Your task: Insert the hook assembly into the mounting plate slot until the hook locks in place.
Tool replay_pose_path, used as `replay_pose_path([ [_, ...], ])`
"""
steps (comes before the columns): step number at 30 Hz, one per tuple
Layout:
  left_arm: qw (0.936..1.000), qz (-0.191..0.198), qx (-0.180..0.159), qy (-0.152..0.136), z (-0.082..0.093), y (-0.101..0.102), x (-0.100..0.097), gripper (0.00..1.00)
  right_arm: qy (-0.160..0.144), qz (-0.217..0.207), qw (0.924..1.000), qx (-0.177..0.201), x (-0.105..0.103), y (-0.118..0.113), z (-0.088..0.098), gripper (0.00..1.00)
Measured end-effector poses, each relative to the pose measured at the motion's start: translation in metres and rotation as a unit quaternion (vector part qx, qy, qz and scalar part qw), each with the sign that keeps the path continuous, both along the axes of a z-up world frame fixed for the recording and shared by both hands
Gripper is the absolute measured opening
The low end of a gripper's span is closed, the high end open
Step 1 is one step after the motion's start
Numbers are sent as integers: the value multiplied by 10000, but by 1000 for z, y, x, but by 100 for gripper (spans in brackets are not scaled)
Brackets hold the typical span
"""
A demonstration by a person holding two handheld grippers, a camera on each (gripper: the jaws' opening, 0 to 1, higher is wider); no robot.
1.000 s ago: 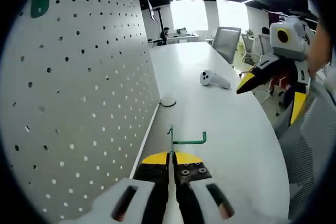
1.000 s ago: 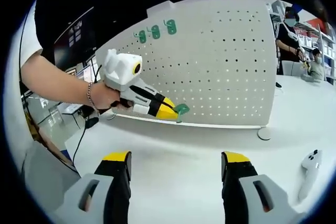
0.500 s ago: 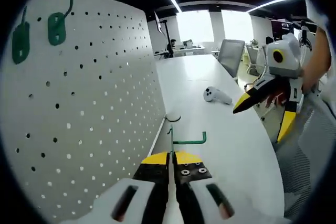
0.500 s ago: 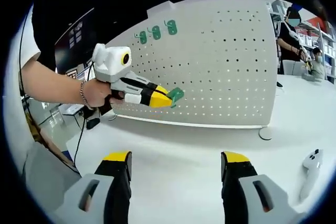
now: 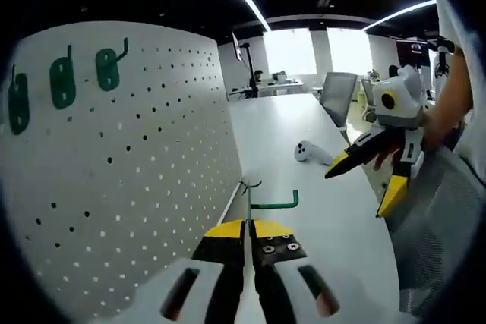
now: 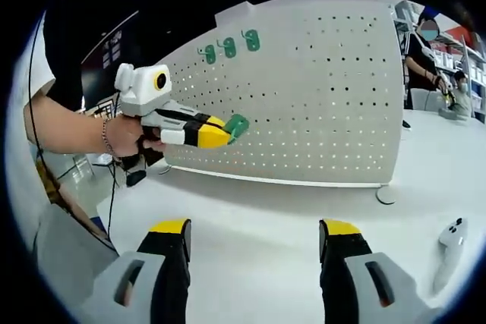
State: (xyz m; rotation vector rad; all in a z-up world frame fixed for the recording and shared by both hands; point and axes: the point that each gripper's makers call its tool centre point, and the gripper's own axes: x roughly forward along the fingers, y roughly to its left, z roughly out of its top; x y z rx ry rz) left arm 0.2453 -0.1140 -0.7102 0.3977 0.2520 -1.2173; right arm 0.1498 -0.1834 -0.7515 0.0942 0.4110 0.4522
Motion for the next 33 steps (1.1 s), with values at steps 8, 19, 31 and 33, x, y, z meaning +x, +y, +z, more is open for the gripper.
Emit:
replay_pose_path([
  [8, 9993, 172, -318, -3, 20, 9, -7, 2, 20, 9, 10000, 1, 0, 0, -2, 67],
  [19, 9981, 311, -506, -187, 37, 20, -20, 2, 30, 34, 10000, -1, 0, 1, -2, 66],
  [31, 9930, 542, -1012, -276, 65, 30, -34, 2, 3, 51, 10000, 29, 0, 3, 0, 66],
  [33, 9925, 563, -1036, -317, 69, 32, -36, 2, -2, 49, 10000, 26, 0, 2, -1, 66],
])
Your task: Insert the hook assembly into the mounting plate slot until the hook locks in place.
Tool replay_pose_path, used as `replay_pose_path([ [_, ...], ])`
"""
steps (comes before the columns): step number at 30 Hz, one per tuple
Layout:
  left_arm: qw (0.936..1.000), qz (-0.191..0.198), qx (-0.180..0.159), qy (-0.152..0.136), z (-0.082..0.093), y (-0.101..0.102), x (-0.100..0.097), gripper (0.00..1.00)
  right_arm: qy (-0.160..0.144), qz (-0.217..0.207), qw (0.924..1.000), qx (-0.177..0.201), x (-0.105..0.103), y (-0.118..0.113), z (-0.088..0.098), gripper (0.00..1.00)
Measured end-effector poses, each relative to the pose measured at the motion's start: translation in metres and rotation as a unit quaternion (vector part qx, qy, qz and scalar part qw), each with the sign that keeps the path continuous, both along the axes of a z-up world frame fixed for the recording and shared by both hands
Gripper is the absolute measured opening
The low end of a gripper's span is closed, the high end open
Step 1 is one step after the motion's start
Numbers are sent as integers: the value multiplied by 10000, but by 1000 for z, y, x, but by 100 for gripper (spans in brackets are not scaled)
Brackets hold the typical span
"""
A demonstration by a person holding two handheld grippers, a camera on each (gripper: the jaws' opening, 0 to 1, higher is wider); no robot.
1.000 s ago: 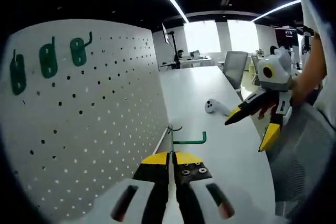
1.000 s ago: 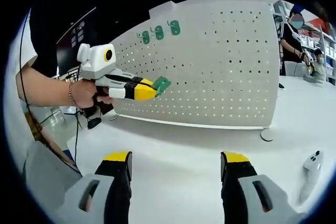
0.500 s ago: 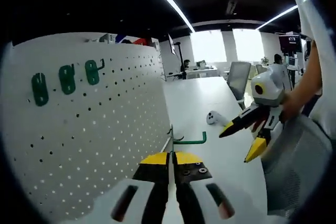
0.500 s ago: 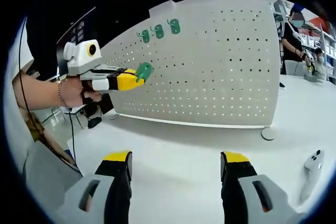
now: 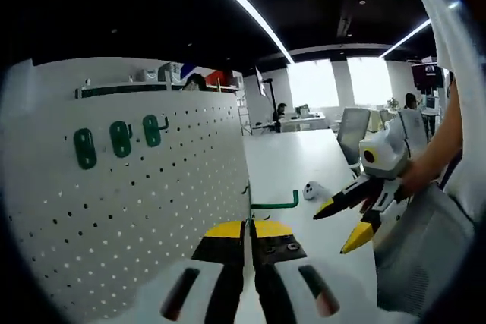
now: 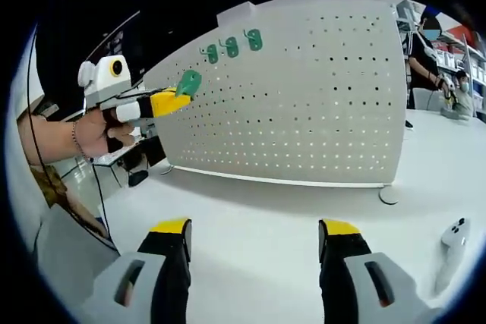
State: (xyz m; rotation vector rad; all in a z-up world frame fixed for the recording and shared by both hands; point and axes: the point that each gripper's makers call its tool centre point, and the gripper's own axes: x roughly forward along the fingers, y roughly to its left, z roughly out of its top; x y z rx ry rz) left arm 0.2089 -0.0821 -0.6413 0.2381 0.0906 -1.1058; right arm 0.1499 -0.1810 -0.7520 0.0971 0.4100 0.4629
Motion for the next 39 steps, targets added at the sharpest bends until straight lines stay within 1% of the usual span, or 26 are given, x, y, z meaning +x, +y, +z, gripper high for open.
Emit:
replay_pose_path([
  [4, 9997, 134, -193, -53, 9, 8, -2, 2, -9, -9, 10000, 6, 0, 0, 1, 66],
  [6, 9985, 271, -483, 14, 15, 12, 0, 2, -23, -17, 10000, 23, 0, -1, 1, 66],
  [7, 9987, 275, -425, -37, 15, 14, 0, 2, -31, -15, 10000, 15, 0, -1, 1, 66],
  [9, 9987, 307, -416, -28, 15, 17, 0, 2, -24, -11, 10000, 27, 0, 0, 2, 66],
  [11, 9982, 292, -515, -14, 19, 20, -3, 2, -22, -8, 10000, 19, 0, 0, 1, 65],
  [13, 9975, 396, -587, -5, 21, 24, -1, 2, -18, -17, 10000, 35, 0, 0, 2, 65],
  [14, 9974, 399, -606, 19, 22, 25, -2, 2, -23, -25, 10000, 35, 1, -1, 2, 65],
  [16, 9974, 422, -587, -41, 24, 27, -4, 2, -13, -24, 10000, 43, 1, -1, 1, 65],
  [18, 9967, 421, -695, -31, 29, 30, -6, 2, -6, -16, 10000, 41, 1, -1, 1, 65],
  [20, 9967, 431, -676, -116, 32, 32, -8, 2, -2, -9, 10000, 40, 1, 0, 1, 65],
  [22, 9966, 426, -699, -15, 34, 34, -9, 2, 9, -3, 10000, 32, 0, 0, 0, 65],
  [23, 9962, 439, -746, -57, 37, 36, -10, 2, 12, -1, 10000, 27, 0, 0, 0, 65],
  [25, 9964, 447, -709, -78, 36, 37, -10, 2, 14, -7, 10000, 30, 0, 0, 0, 65],
  [28, 9959, 471, -764, -58, 38, 38, -9, 2, 31, -10, 10000, 25, -1, -1, 0, 65],
  [30, 9962, 474, -721, -110, 38, 39, -9, 2, 23, -3, 10000, 20, -1, 0, 0, 65],
  [33, 9964, 471, -702, -109, 37, 38, -10, 2, 36, 11, 10000, 11, -1, 0, 0, 65],
  [36, 9962, 481, -720, -94, 37, 38, -10, 2, 3, 18, 10000, -25, 0, 0, 0, 65],
  [39, 9962, 484, -713, -97, 36, 38, -10, 2, -89, 5, 9999, 47, 0, 0, 5, 64],
])
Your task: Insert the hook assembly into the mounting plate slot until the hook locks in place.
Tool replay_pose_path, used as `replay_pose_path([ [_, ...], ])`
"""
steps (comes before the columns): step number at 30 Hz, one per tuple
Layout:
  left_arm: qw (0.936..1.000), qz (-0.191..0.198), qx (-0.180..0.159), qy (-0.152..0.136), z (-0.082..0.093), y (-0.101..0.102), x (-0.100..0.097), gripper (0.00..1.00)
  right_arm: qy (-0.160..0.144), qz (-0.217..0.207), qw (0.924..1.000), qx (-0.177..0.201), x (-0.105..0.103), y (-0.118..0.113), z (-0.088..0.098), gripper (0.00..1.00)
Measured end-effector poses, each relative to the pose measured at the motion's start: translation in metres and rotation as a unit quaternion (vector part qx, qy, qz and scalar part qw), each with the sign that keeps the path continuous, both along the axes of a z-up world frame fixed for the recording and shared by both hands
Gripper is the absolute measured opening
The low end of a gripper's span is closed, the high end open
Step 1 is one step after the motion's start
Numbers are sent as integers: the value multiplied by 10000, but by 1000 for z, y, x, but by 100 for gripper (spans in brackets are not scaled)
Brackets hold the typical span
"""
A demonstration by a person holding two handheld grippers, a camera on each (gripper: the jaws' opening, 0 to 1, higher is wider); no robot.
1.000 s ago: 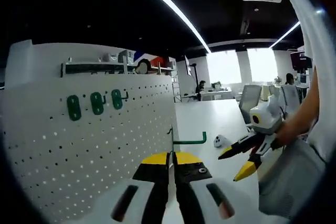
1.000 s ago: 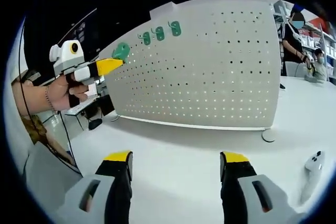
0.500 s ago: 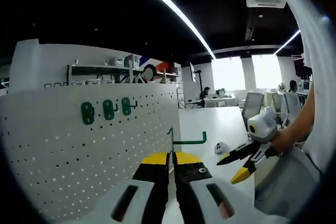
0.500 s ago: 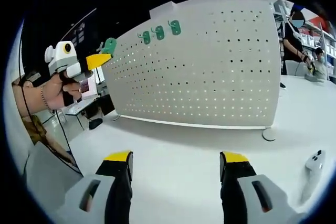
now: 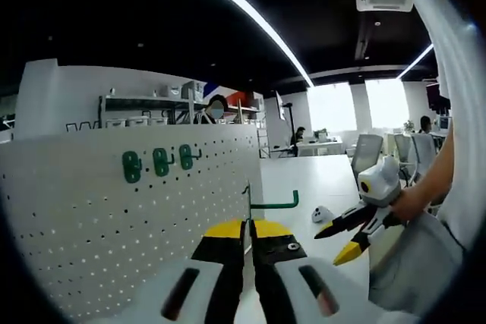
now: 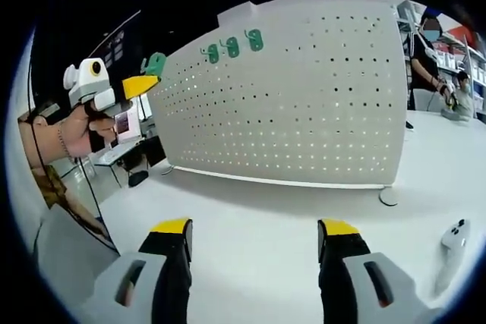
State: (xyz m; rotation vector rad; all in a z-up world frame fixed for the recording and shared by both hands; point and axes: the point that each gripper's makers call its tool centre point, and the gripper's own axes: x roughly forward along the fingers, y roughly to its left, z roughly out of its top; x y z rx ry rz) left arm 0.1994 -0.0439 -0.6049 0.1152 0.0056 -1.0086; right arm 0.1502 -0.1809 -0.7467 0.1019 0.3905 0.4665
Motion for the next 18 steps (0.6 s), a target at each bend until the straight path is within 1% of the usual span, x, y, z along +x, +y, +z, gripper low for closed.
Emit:
replay_pose_path([
  [1, 10000, -4, -1, 5, 0, 0, 0, 2, -37, -12, 10000, 33, 0, 0, 2, 64],
  [4, 10000, -2, -4, 23, -2, 0, 1, 2, -397, -34, 9988, 292, 3, 0, 20, 65],
  [5, 10000, -10, 6, 29, -2, 0, 0, 2, -464, -24, 9985, 298, 2, 1, 24, 65],
  [6, 10000, -5, 18, 21, -3, 0, 0, 2, -645, 12, 9972, 391, 3, 3, 32, 65],
  [8, 10000, 0, 9, 25, -3, 0, 0, 2, -832, 59, 9953, 484, 3, 6, 42, 65],
  [10, 10000, 14, 0, 26, -3, 1, 1, 2, -1137, 126, 9917, 583, 2, 9, 55, 65],
  [11, 10000, 26, 6, 26, -3, 2, 1, 2, -1200, 138, 9908, 618, 2, 10, 58, 64],
  [12, 10000, 28, -8, 35, -3, 2, 1, 2, -1375, 165, 9880, 685, 2, 11, 66, 64],
  [14, 10000, 39, -23, 29, -3, 2, 1, 2, -1573, 175, 9844, 771, 1, 11, 75, 64],
  [15, 10000, 48, -9, 25, -3, 3, 1, 3, -1669, 212, 9818, 877, 0, 13, 81, 64],
  [16, 10000, 49, -6, 18, -3, 3, 2, 2, -1726, 225, 9804, 924, -1, 14, 83, 64],
  [18, 10000, 48, -6, 15, -3, 3, 1, 3, -1709, 221, 9808, 910, -1, 14, 83, 64],
])
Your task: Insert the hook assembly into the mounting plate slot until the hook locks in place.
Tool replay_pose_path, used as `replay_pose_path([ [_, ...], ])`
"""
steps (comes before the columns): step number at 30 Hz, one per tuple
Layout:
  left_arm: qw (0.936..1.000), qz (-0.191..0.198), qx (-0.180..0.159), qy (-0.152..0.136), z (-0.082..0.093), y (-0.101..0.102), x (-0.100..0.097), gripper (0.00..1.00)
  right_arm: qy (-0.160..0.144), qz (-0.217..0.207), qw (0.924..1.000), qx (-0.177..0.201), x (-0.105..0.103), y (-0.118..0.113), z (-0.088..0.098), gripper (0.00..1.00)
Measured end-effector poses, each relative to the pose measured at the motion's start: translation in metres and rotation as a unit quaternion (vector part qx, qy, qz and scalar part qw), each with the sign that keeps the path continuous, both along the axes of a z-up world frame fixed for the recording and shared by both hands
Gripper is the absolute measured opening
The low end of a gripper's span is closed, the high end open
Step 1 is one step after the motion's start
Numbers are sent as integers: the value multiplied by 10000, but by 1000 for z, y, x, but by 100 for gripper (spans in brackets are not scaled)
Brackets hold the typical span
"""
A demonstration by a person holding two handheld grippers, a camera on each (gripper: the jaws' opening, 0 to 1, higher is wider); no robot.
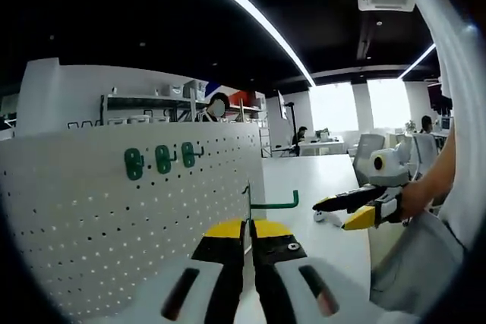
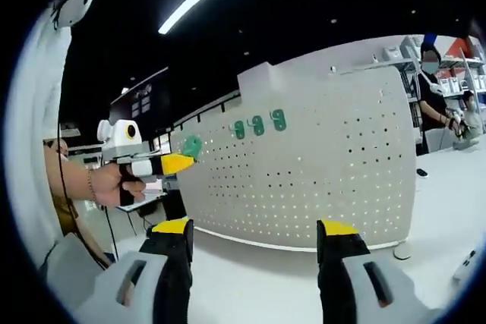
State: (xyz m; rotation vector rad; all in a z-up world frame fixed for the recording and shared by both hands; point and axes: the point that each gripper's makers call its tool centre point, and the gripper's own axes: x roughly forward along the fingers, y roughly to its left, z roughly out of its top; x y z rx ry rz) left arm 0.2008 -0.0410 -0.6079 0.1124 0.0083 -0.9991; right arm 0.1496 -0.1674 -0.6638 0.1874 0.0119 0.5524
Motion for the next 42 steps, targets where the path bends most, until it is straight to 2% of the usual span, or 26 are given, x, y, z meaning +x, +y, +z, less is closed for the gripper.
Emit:
replay_pose_path([
  [4, 10000, 19, -9, -7, 0, 1, 1, 3, -20, 49, 10000, -5, 1, 4, 2, 64],
  [9, 10000, 31, -10, -15, 0, 1, 0, 3, -103, 197, 9997, 74, 2, 16, 15, 63],
  [10, 10000, 34, -14, -10, 0, 1, 0, 3, -218, 278, 9992, 193, 1, 20, 22, 63],
  [16, 10000, 80, -16, 5, -1, 2, 0, 3, -223, 458, 9981, 342, 4, 33, 33, 61],
  [24, 9997, 210, -107, 14, 0, 4, -2, 3, -247, 787, 9952, 519, 1, 53, 43, 49],
  [42, 9996, 265, -132, -26, 3, -2, -11, 3, -386, 1179, 9898, 699, 8, 88, 63, 48],
])
